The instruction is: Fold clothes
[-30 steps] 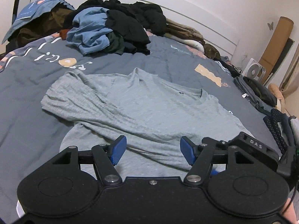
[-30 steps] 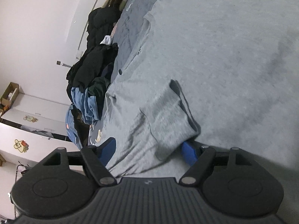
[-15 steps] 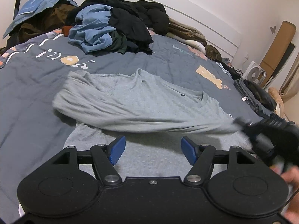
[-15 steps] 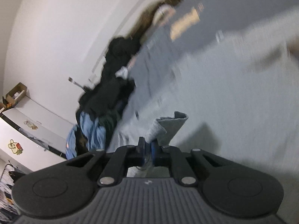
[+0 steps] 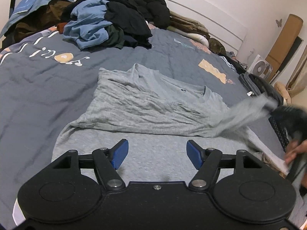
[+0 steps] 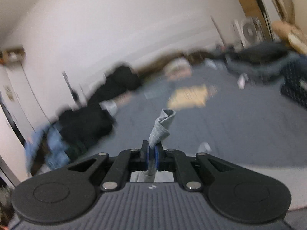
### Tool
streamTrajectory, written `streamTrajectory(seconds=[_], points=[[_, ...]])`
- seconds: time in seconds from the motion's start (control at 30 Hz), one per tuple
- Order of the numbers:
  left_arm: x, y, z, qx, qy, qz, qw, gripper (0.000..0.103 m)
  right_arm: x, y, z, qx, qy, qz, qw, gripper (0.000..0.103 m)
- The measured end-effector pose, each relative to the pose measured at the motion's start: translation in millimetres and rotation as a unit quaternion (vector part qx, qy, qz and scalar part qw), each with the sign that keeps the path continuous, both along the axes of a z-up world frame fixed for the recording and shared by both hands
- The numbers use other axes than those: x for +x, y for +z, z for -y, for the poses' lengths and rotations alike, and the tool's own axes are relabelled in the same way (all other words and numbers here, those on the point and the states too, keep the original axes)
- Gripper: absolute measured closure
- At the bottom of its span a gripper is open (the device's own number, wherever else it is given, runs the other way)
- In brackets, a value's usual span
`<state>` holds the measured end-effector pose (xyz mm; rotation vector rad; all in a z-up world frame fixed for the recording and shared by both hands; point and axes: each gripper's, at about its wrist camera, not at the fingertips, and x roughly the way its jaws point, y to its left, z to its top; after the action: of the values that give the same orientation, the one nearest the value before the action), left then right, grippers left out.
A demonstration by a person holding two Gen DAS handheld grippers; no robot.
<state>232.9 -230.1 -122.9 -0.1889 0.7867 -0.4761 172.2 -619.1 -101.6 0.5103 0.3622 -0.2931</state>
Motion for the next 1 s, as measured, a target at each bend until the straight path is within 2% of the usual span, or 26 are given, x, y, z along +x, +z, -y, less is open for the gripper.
streamTrajectory(seconds=[0.1,0.2,0.27,0.33,0.4,0.57,0.67,0.73,0.83,0.9,0.93,1.0], points=[[0,1,1,0.006,-0.001,0.003,1.0,0.037,9,-46,13,0.017,-0.013,-0.074,0.997,0.096],[0,2,0,0.005,0.0,0.003,1.0,0.037,7,-76,24,0.029,-0.04,-0.111,0.993,0.092],[1,2,-1,0.002,0.002,0.002,1.0,0.037,1,-83,31,0.052,-0.058,-0.117,0.99,0.089],[2,3,-1,0.003,0.003,0.002,1.0,0.036,-8,-79,35,0.048,-0.082,-0.12,0.988,0.081],[3,4,-3,0.013,0.004,0.01,0.9999,0.036,-17,-75,39,0.043,-0.105,-0.122,0.986,0.064],[5,9,-6,0.049,0.009,0.046,0.9977,0.036,-41,-46,8,-0.017,-0.137,-0.088,0.986,0.056],[3,9,-3,0.1,-0.001,0.093,0.9906,0.036,-48,-42,-18,-0.003,-0.104,-0.052,0.993,0.052],[-1,7,2,0.154,-0.016,0.136,0.9785,0.037,-51,-46,-30,0.008,-0.092,-0.04,0.995,0.05],[-11,-2,11,0.227,-0.049,0.206,0.9507,0.037,-47,-57,-28,0.027,-0.069,-0.04,0.996,0.049],[-15,-10,20,0.259,-0.073,0.237,0.9333,0.037,-42,-65,-18,0.042,-0.067,-0.052,0.996,0.049],[-18,-15,26,0.277,-0.087,0.253,0.9231,0.037,-40,-69,-13,0.053,-0.071,-0.057,0.994,0.049],[-20,-29,38,0.325,-0.112,0.279,0.8968,0.039,-40,-78,-3,0.095,-0.079,-0.05,0.991,0.049]])
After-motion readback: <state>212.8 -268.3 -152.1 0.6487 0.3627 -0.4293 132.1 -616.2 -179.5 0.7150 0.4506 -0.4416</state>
